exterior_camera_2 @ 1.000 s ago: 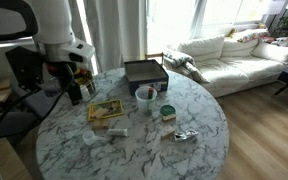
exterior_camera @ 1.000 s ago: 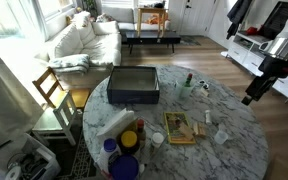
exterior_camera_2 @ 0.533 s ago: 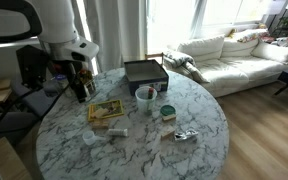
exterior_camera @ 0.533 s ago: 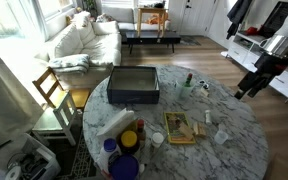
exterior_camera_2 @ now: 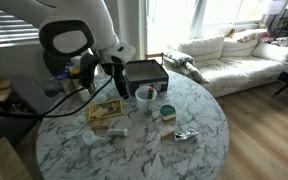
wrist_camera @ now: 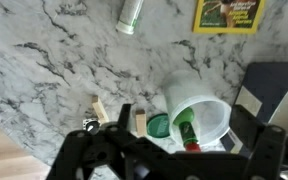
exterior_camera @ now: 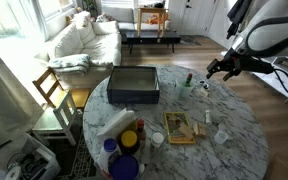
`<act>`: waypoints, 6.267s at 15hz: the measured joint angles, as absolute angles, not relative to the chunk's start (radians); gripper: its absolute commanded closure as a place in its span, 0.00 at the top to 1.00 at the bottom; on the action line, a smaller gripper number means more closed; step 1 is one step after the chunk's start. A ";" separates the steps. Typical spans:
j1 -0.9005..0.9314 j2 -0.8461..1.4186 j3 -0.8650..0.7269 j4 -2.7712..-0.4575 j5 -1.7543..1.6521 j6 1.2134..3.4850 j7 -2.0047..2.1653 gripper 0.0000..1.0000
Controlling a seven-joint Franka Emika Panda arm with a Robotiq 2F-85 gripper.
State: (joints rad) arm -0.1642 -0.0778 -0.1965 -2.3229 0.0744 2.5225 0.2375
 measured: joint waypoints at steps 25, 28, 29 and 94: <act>-0.188 0.361 -0.165 -1.989 0.343 2.524 0.405 0.47; -0.187 0.381 -0.150 -1.990 0.352 2.524 0.405 0.24; -0.187 0.387 -0.146 -1.990 0.355 2.524 0.404 0.16; -0.117 0.294 -0.062 -1.932 0.391 1.939 0.267 0.81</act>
